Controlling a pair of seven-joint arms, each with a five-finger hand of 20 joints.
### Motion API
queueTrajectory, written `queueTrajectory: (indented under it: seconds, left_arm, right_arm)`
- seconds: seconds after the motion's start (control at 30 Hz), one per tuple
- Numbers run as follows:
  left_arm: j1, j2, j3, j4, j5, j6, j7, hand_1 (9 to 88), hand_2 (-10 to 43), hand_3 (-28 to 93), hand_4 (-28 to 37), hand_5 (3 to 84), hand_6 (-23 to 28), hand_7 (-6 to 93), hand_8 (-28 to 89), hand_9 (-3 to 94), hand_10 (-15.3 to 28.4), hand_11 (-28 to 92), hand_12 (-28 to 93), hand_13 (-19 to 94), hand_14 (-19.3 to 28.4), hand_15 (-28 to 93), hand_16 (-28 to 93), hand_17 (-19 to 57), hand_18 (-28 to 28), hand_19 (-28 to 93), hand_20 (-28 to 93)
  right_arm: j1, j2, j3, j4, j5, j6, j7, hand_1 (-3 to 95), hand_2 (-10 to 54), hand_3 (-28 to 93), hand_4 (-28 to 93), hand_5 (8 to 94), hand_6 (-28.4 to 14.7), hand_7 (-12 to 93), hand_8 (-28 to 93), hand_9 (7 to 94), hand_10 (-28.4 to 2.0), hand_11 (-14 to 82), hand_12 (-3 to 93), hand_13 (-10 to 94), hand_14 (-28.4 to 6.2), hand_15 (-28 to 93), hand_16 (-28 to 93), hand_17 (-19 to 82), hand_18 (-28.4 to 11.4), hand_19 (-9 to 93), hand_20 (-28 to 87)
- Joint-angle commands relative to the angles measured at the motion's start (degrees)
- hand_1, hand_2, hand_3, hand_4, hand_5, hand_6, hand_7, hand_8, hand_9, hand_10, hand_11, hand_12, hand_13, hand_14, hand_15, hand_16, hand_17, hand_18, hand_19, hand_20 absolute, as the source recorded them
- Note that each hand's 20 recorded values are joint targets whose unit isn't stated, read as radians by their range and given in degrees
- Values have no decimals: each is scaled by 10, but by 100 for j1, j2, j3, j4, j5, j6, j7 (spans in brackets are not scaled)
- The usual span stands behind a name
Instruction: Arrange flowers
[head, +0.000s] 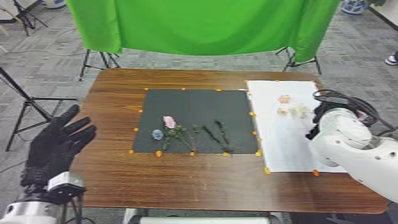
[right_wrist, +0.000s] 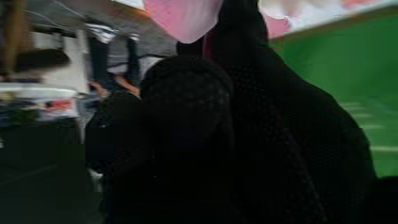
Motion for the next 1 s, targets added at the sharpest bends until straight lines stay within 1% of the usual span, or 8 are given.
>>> queueTrajectory:
  seconds: [0.03, 0.17, 0.2, 0.3, 0.43, 0.7, 0.87, 1.0]
  left_arm:
    - [646, -427, -686, -85, 38, -386, 18, 289, 57, 620, -196, 361, 89, 88, -69, 317, 192, 266, 113, 206, 266, 541, -114, -71, 283, 524, 46]
    - [947, -640, -1080, -114, 20, -612, 73, 288, 53, 614, -198, 362, 86, 85, -69, 319, 194, 260, 114, 212, 273, 539, -111, -69, 284, 522, 43]
    - [905, -795, -1176, -117, 143, -699, -125, 287, 53, 612, -197, 363, 85, 84, -68, 319, 194, 259, 116, 213, 274, 539, -110, -68, 284, 522, 42]
    - [931, -1059, -1368, -126, 289, -966, -324, 287, 52, 603, -195, 369, 85, 76, -66, 326, 200, 250, 118, 227, 281, 544, -105, -52, 284, 533, 47]
    - [994, -1037, -1408, -139, 248, -866, -208, 286, 50, 598, -191, 379, 82, 64, -61, 340, 205, 251, 129, 242, 284, 558, -101, -40, 284, 546, 57]
    - [917, -1102, -1391, -129, 300, -820, -249, 285, 49, 599, -191, 378, 85, 59, -59, 340, 206, 246, 129, 240, 284, 557, -105, -52, 284, 523, 48]
    - [833, -961, -1250, -100, 236, -696, -102, 286, 51, 603, -190, 373, 89, 61, -57, 338, 205, 244, 129, 232, 284, 546, -107, -59, 284, 517, 47]
    - [672, -1042, -1195, -65, 333, -789, -274, 287, 52, 606, -190, 373, 92, 63, -58, 338, 205, 245, 128, 230, 284, 546, -106, -60, 284, 518, 49]
  right_arm:
    - [626, -228, -299, -571, -354, 103, -590, 627, -95, 749, -282, 777, -14, 316, 59, 924, -86, 90, 329, 891, -5, 633, 156, 641, -120, 932, 238]
    - [1116, -651, -660, -683, -319, 30, -917, 625, -95, 753, -282, 777, -14, 316, 58, 924, -86, 90, 332, 891, -4, 634, 158, 641, -120, 932, 243]
    - [1211, -776, -739, -699, -344, 21, -968, 625, -95, 754, -282, 778, -14, 316, 57, 924, -86, 90, 332, 891, -4, 635, 159, 641, -120, 932, 244]
    - [1579, -1182, -1106, -687, -342, -19, -1159, 625, -95, 755, -282, 777, -14, 317, 58, 923, -86, 90, 334, 890, -4, 636, 160, 641, -120, 932, 247]
    - [1864, -1801, -1474, -554, -306, -69, -1309, 623, -95, 756, -283, 776, -13, 319, 57, 923, -86, 90, 334, 889, -4, 637, 162, 640, -120, 932, 251]
    - [2142, -3030, -2164, -31, -279, -93, -1408, 620, -95, 756, -282, 772, -9, 326, 56, 923, -85, 90, 335, 888, -2, 639, 164, 637, -116, 932, 262]
    - [2225, -3521, -2480, 187, -253, -178, -1354, 616, -95, 759, -281, 771, -8, 328, 54, 924, -83, 90, 336, 888, -2, 640, 165, 635, -116, 932, 265]
    - [2170, -3799, -2578, 358, -231, -282, -1266, 616, -95, 759, -281, 769, -7, 331, 53, 923, -82, 90, 335, 887, -2, 641, 166, 634, -116, 932, 268]
